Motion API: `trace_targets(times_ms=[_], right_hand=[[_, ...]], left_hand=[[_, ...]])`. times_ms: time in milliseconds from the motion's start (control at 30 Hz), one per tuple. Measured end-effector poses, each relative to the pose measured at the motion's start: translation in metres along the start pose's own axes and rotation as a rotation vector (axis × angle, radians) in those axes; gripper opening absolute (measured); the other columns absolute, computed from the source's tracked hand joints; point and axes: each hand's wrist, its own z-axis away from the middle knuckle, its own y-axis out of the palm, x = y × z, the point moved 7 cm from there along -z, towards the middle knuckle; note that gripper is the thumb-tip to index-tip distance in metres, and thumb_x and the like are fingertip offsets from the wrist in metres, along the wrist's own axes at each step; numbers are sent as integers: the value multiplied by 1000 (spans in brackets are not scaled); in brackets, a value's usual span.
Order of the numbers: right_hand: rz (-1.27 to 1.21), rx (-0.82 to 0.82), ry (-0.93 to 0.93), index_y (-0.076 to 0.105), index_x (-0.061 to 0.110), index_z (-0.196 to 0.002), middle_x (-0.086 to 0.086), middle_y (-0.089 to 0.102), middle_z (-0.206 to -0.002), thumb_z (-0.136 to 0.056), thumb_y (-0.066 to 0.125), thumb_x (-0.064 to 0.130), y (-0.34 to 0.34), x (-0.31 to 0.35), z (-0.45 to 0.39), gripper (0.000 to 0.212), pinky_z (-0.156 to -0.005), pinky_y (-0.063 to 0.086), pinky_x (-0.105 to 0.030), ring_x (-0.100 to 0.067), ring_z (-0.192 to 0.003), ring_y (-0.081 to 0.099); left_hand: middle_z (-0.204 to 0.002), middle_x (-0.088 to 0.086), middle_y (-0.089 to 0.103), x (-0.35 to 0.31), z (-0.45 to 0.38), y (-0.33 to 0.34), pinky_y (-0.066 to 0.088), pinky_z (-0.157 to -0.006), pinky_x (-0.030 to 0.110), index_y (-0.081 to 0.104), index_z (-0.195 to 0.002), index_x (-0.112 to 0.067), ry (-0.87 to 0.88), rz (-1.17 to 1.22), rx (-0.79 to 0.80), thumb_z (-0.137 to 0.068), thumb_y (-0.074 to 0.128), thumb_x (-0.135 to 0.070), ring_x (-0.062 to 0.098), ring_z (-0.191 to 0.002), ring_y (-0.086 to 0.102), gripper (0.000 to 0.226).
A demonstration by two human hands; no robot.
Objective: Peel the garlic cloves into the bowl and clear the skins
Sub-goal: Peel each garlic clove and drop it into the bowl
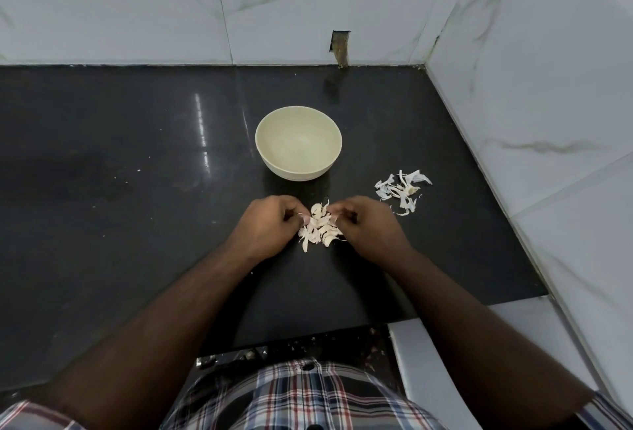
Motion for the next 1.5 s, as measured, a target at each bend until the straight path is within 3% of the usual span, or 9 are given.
trace_targets(times_ms=[200,433,533,733,900,1100,1300,1433,1500], right_hand=[[-136,-25,20,76,26,-110,16,66,-94,-87,75,27,0,8,0,23,-76,44,-11,1,-82,63],[-324,26,61,77,33,-93,9,76,-84,-85,76,16,5,12,-4,19,-81,59,-36,-9,-77,71],[-306,34,97,77,28,-98,8,75,-84,-85,75,13,5,5,-6,20,-85,58,-40,-7,-77,68],[-296,43,147,77,23,-85,10,72,-69,-86,75,19,0,1,-5,5,-68,51,-28,1,-61,61],[-368,29,220,77,20,-88,9,69,-63,-89,71,16,-4,-10,-4,6,-71,57,-39,-2,-56,60],[-267,-2,201,77,19,-86,10,70,-65,-85,75,18,-10,-13,-3,3,-63,47,-21,5,-53,56],[-173,52,101,75,23,-111,19,65,-79,-83,80,26,-5,0,-4,29,-66,42,-7,13,-65,60],[-208,-4,67,78,26,-88,11,75,-79,-86,76,27,-4,6,-4,3,-76,58,-34,-4,-74,70],[-197,-31,84,76,26,-81,9,74,-75,-85,75,27,-6,5,-4,5,-73,57,-35,-8,-72,69]], left_hand=[[-78,8,73,5,-4,0,52,-61,30,75,-81,-25,-86,393,21,-89,68,-17,17,-66,63,14],[-81,15,73,3,-4,5,46,-55,22,75,-87,-14,-113,568,48,-90,67,-8,10,-65,60,11],[-78,15,71,1,-6,8,46,-55,21,74,-84,-16,-98,547,55,-91,67,-9,11,-64,60,12],[-73,7,71,-5,-5,10,46,-55,20,73,-82,-17,-102,492,46,-88,64,-6,8,-62,60,16],[-80,10,73,1,-8,7,49,-63,31,73,-81,-23,-102,402,3,-89,66,-15,14,-65,62,13],[-74,-5,73,-7,-6,1,52,-68,29,74,-82,-26,-46,140,-13,-90,70,-42,11,-71,68,18],[-72,0,70,-13,-4,3,49,-66,30,74,-80,-27,-5,199,-1,-91,71,-34,13,-64,63,13],[-74,6,70,-18,-5,3,54,-73,43,74,-80,-31,24,256,5,-91,71,-35,29,-76,66,13],[-75,4,71,-19,-5,2,54,-75,44,74,-81,-33,30,248,-2,-91,70,-39,29,-78,67,13]])
